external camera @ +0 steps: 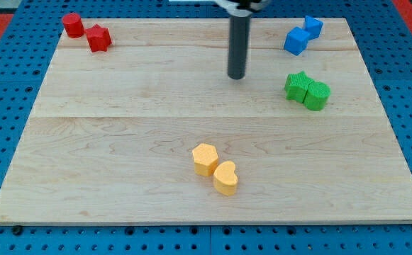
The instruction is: Separate the blue cube from the blue triangle
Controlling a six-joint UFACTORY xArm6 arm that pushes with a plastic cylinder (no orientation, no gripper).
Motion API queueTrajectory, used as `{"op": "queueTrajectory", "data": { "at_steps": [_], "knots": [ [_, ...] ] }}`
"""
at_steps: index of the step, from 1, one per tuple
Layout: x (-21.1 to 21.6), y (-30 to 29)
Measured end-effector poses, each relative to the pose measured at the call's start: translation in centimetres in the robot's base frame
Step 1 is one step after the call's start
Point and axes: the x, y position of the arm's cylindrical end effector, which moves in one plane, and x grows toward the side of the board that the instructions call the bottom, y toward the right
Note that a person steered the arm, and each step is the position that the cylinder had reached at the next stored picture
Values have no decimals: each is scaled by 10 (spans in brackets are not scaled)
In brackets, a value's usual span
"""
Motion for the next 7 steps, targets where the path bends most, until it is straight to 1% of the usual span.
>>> {"op": "queueTrajectory", "data": {
  "at_steps": [1,2,3,4,5,6,7],
  "knots": [
    [-13,76],
    [-48,151],
    [-104,179],
    [-157,174],
    [-136,160],
    [-134,86],
    [-123,63]
  ]
}}
